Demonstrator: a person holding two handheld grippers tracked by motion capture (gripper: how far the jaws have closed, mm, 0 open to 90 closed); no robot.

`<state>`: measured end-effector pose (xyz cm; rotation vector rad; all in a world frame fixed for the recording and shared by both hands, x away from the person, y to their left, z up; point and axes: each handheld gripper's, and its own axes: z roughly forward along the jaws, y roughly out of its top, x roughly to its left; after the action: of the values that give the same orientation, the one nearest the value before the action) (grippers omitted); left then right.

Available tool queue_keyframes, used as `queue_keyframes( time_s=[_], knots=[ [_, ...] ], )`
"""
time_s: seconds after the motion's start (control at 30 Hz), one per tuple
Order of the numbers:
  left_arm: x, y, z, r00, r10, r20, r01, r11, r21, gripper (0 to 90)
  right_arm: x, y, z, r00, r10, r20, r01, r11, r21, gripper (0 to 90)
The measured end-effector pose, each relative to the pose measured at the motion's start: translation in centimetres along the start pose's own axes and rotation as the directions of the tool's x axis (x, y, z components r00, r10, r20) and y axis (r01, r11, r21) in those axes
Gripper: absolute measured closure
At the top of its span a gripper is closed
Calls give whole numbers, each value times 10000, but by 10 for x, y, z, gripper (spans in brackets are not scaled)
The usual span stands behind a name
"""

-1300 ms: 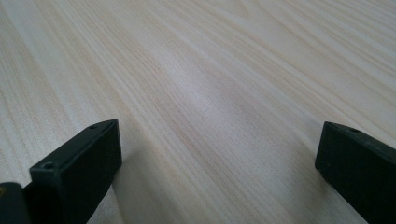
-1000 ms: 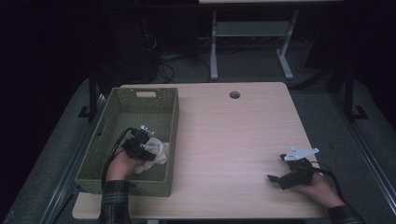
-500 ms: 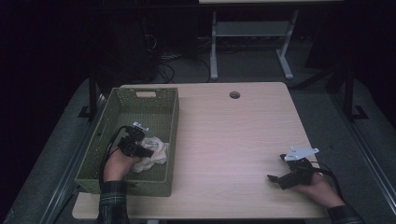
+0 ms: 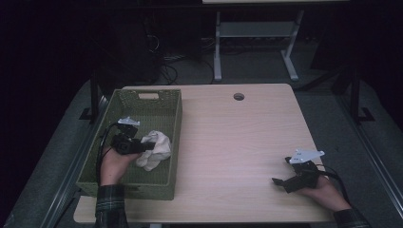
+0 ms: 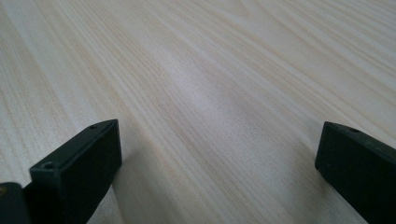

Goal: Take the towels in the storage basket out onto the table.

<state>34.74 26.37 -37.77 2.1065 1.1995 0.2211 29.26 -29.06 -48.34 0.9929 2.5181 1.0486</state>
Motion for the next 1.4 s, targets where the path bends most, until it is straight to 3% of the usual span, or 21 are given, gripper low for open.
queue_keyframes(
  time_s=[0.27, 0.5, 0.73, 1.2, 1.27, 1.33, 1.4],
  knots=[
    [-1, 5, -20, 9995, 94, 298, -57, 9926, -1210, 690, 0, 0, 0, 10000, 0, 0, 0, 10000, 0, 0],
    [-3, 11, -34, 9996, 291, 68, -274, 9835, -1787, 692, 0, 0, 0, 10000, -2, 2, 2, 10000, -8, 0],
    [-8, 18, -50, 9993, 354, 93, -317, 9633, -2664, 696, 0, 0, 0, 10000, 2, -1, -2, 10000, 3, 1],
    [-24, 39, -69, 9954, 828, 478, -595, 9277, -3687, 701, 0, 0, 0, 10000, 7, 1, -7, 10000, -7, 0],
    [-28, 43, -71, 9925, 913, 809, -513, 9141, -4022, 703, 0, 0, 0, 10000, 5, 11, -5, 10000, -6, 0],
    [-31, 45, -73, 9908, 1024, 882, -576, 9104, -4098, 704, 0, 0, 0, 10000, 10, 0, -10, 10000, -2, 1],
    [-39, 52, -75, 9869, 1231, 1044, -660, 8981, -4349, 705, 0, 0, 0, 10000, 3, 3, -3, 10000, -5, 0]
  ],
)
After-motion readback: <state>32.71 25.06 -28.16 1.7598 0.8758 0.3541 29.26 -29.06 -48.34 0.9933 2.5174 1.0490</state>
